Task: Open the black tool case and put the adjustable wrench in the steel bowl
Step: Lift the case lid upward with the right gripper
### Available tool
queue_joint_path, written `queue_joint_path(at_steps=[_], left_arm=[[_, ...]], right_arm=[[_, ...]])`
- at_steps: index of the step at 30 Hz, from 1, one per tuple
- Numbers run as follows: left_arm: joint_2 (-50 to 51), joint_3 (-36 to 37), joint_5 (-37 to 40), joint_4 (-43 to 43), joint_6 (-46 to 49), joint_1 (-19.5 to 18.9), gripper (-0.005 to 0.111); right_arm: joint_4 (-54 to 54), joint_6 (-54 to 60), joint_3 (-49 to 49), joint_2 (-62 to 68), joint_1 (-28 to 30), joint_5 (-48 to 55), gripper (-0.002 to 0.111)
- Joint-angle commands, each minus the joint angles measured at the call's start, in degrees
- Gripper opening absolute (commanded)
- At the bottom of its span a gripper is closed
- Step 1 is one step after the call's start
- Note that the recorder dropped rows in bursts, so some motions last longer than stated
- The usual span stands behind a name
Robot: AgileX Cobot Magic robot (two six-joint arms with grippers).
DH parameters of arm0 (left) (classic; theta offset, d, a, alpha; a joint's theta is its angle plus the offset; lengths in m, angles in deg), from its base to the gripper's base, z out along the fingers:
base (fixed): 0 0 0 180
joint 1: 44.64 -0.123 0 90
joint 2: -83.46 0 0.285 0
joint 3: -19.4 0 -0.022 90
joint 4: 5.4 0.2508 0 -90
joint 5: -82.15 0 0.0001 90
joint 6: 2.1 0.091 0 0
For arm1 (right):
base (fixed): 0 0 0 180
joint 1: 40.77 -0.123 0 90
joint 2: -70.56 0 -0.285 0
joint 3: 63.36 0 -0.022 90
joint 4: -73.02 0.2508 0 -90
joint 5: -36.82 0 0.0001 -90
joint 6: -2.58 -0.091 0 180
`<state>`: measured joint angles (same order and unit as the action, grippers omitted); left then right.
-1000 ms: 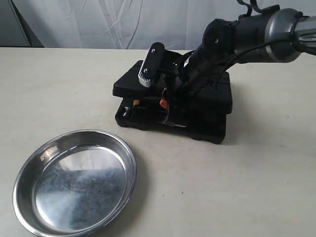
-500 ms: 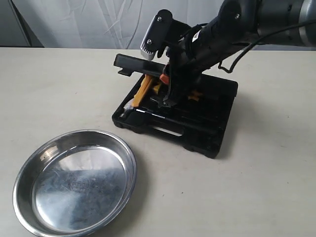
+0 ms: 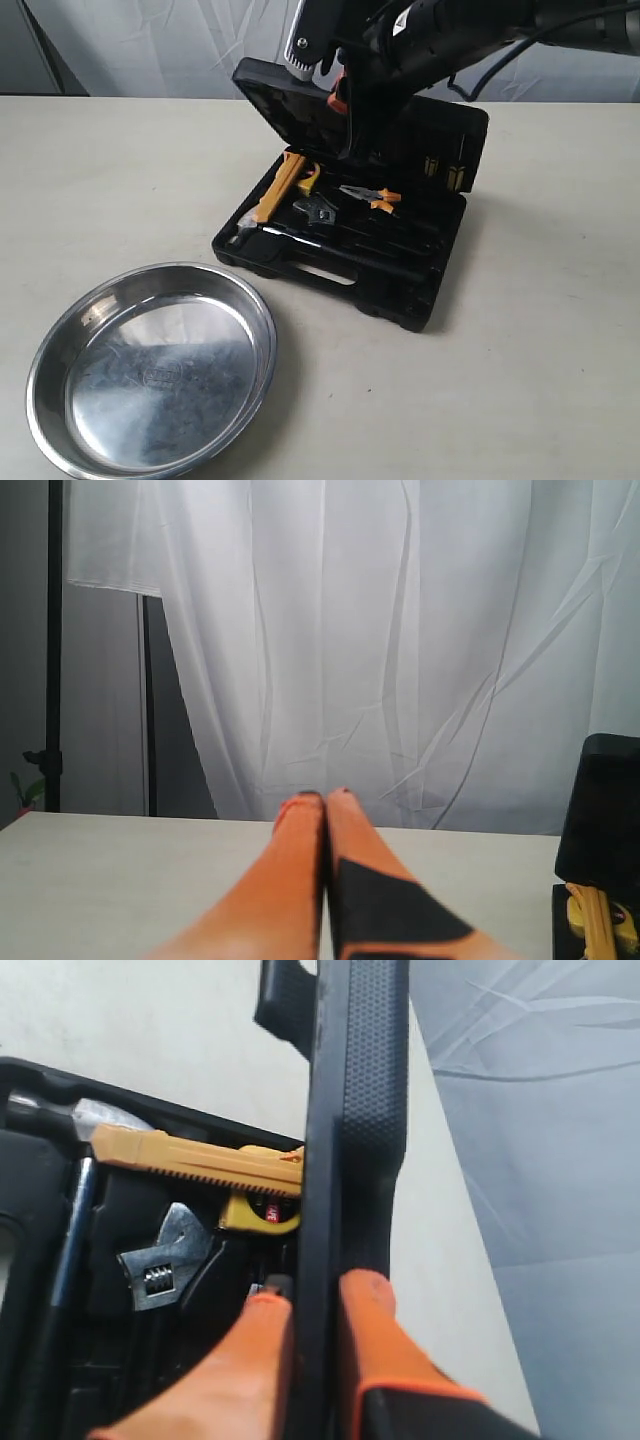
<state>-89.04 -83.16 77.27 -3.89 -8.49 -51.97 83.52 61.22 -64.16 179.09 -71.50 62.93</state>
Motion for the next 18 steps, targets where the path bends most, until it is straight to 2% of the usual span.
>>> queue_joint_path(at_steps=[1,8,18], left_arm=[[0.29,-0.22,-0.31,0.14,0.06,0.09,0.000],[0.29,-0.22,-0.31,0.14,0.06,0.09,0.000],[0.29,-0.22,-0.31,0.14,0.06,0.09,0.000]], right_arm=[[-2.49,0.30,-0.59,-1.09,0.07,-2.88,-0.001],[-3.00,0.30,-0.59,-1.09,0.07,-8.11,-0.001],[-4.01,0.30,-0.59,1.12,3.78,-10.45,-0.001]])
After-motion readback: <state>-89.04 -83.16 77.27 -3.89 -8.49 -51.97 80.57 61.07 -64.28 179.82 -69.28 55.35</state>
